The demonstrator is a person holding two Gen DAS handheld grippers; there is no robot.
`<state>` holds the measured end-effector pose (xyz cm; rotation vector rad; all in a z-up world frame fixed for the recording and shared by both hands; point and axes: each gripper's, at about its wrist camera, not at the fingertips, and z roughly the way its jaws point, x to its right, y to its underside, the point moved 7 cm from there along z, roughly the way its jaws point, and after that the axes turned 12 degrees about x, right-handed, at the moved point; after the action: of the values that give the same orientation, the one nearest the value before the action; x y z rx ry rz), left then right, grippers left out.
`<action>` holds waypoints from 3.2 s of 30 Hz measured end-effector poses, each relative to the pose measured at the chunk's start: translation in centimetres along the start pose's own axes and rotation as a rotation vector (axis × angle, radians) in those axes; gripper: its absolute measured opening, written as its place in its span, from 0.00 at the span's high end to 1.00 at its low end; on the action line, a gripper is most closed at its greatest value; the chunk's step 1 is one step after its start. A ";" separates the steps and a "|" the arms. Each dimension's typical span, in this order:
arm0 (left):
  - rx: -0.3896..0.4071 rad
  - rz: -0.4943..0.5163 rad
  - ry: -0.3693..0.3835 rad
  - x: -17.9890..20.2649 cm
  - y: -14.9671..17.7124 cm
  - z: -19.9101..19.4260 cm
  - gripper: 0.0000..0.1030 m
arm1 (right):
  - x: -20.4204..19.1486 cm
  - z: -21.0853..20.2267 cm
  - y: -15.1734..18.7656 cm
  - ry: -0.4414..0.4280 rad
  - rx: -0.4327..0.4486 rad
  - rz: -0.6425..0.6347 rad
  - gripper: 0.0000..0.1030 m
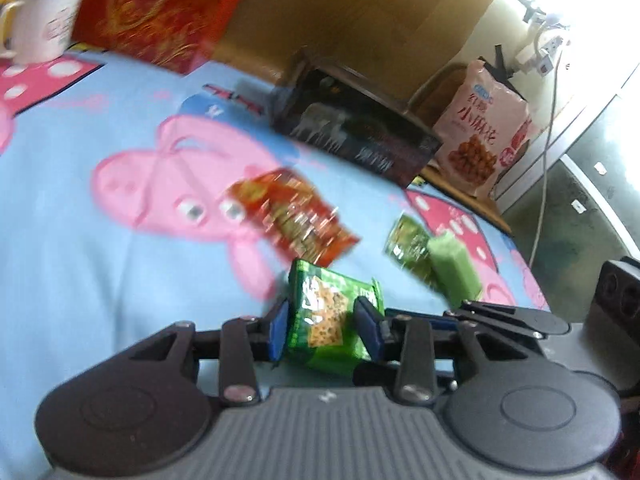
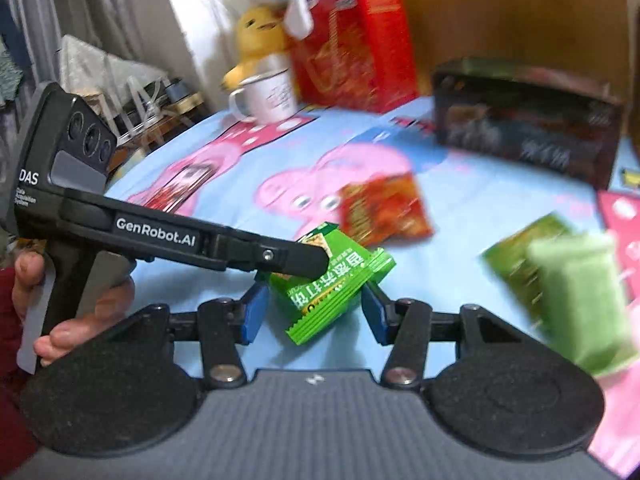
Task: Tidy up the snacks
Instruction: 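Carry the green cracker pack into the black tin and release it, then grasp the light green wrapped pastry with the left tool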
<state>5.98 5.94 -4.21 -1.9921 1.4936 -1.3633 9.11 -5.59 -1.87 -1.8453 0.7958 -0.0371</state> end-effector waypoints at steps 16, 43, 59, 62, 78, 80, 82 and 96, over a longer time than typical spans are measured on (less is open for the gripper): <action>0.123 -0.038 0.013 -2.8 -1.2 -4.7 0.53 | -2.0 -0.9 2.7 0.071 0.041 -0.177 0.31; -0.054 0.063 0.222 5.5 0.1 3.4 0.61 | 1.3 -2.7 2.7 0.207 0.096 -0.128 0.59; 0.150 0.169 0.151 8.2 -16.1 11.3 0.59 | 11.3 1.4 -12.0 0.200 0.287 -0.062 0.62; 0.175 0.162 0.083 7.2 -17.6 13.6 0.60 | 13.1 3.5 -13.3 0.206 0.266 -0.035 0.62; 0.151 0.055 0.009 0.1 -13.3 8.7 0.55 | 12.1 0.3 -10.1 0.191 0.268 -0.040 0.46; 0.122 0.043 -0.010 -1.0 -11.5 7.9 0.55 | 10.8 -0.1 -8.1 0.170 0.236 -0.029 0.46; 0.105 0.020 -0.024 -2.1 -10.3 7.3 0.54 | 9.5 0.2 -6.3 0.145 0.207 -0.019 0.46; 0.044 -0.005 -0.018 -2.5 -6.4 6.6 0.52 | 4.9 3.0 -1.3 0.152 0.106 -0.030 0.39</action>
<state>15.04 8.85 -4.22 -1.9770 1.4394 -1.3651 14.76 -5.50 -3.66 -1.7692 0.8550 -0.2367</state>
